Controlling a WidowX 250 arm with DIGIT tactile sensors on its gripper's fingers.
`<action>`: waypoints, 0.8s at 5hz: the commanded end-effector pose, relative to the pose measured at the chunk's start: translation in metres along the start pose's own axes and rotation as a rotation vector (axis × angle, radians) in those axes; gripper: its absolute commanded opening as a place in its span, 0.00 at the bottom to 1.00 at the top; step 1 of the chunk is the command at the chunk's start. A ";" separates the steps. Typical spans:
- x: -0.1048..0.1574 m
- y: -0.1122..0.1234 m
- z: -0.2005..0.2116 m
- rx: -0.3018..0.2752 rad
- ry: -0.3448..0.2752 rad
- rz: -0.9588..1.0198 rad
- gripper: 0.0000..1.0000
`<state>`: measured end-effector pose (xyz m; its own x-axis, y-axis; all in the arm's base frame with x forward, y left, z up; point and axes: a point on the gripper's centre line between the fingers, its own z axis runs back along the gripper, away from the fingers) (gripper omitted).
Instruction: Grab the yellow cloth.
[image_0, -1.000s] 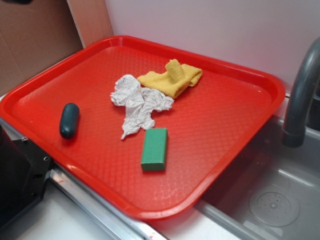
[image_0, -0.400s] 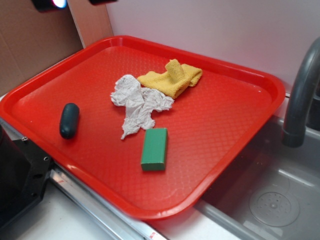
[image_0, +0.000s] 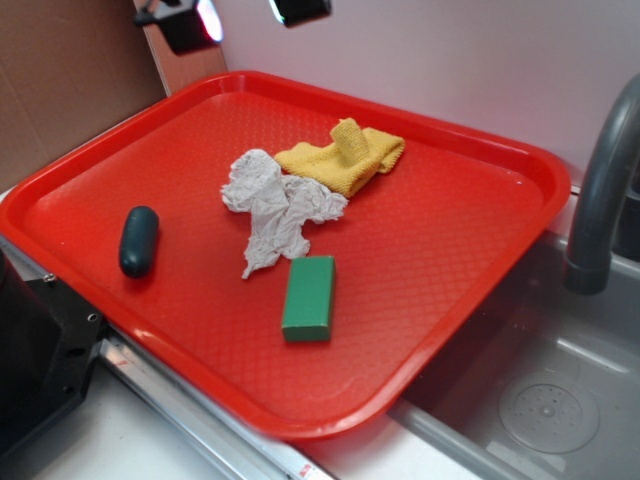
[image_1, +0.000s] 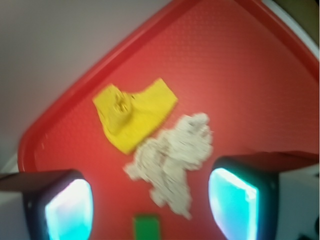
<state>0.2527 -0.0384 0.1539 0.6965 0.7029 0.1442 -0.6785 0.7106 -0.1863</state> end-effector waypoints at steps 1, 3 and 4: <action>0.017 -0.027 -0.056 0.047 -0.069 0.073 1.00; 0.025 -0.025 -0.114 0.139 -0.089 0.126 1.00; 0.030 -0.026 -0.134 0.173 -0.105 0.120 1.00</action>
<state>0.3145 -0.0455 0.0204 0.5962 0.7746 0.2111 -0.7929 0.6093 0.0033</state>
